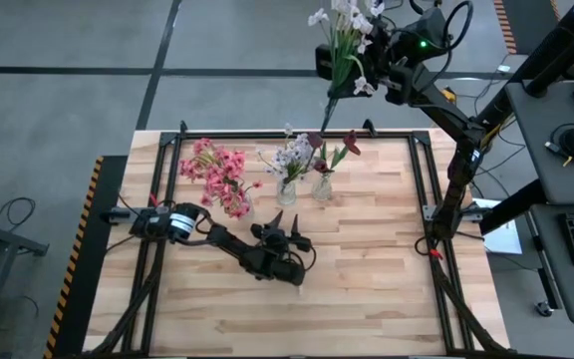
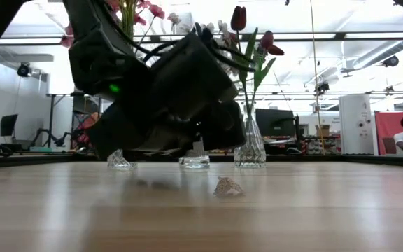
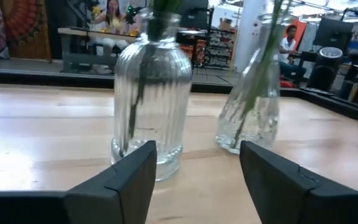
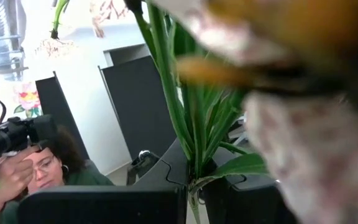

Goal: Sort flowers into vase by color
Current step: Put the white flower into the top transparent vase

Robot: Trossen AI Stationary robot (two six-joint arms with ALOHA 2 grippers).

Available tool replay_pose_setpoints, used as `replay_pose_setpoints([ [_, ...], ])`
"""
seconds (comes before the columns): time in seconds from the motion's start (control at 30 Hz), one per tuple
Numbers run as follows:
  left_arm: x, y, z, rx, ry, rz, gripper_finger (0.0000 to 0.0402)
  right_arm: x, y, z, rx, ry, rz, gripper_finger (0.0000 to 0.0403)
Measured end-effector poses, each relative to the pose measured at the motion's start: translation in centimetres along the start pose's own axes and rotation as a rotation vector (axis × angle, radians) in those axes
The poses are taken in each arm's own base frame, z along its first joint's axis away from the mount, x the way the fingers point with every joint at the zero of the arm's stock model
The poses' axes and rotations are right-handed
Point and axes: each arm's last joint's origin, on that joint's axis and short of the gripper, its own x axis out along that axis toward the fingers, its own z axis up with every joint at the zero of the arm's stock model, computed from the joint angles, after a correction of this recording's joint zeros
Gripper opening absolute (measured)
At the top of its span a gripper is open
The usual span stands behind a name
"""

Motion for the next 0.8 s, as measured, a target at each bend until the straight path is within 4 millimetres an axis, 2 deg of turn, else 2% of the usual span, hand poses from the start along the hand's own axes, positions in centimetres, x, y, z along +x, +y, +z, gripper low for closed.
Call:
replay_pose_setpoints([
  [0.2,0.7,0.3,-0.1,-0.005,0.003,0.015,0.0256,0.0,0.0,-0.1,-0.008,0.013,0.007,0.0018],
  [0.43,1.8,0.1,0.1,0.084,-0.016,0.049,0.0297,0.0,0.0,-0.1,-0.018,0.019,0.011,0.0018],
  [0.8,2.2,-0.1,0.3,0.069,-0.035,0.068,0.0318,-0.6,-0.2,0.1,-0.035,0.009,-0.013,0.0018],
])
